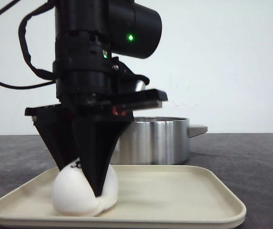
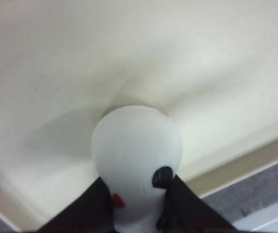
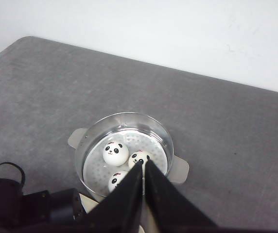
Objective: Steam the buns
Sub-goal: 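Reach the left gripper down and grasp the last panda bun on the tray, then lift the bun with the left gripper and carry it over the pot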
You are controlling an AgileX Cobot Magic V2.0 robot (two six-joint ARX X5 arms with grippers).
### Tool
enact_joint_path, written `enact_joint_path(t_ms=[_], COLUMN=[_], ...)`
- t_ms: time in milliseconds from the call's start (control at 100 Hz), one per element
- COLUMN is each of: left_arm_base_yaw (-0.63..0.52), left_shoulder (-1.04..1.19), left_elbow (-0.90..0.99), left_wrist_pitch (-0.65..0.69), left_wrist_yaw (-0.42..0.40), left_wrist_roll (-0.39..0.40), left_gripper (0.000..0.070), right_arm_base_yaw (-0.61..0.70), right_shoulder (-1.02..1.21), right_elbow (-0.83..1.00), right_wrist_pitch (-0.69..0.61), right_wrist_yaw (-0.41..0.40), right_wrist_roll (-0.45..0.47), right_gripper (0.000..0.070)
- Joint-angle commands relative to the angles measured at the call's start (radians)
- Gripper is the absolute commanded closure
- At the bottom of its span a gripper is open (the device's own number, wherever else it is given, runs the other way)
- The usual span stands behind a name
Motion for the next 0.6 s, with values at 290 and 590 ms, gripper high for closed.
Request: enact_joint_path(t_ms=[290,590], left_arm_base_yaw=[-0.029,0.109], left_shoulder=[-0.284,-0.249], left_elbow=[0.242,0.344], left_wrist_pitch=[0.05,0.137], left_wrist_yaw=[-0.105,-0.15], left_wrist_roll=[0.019,0.087], left_gripper=[0.07,0.07], right_arm_base_yaw=[0.011,0.024], right_shoulder=[0.004,0.005], right_elbow=[0.018,0.018], right_wrist_pitch=[0.023,0.052], right_wrist_yaw=[0.0,-0.006], right_wrist_roll=[0.013,0.014], right_gripper=[0.07,0.07])
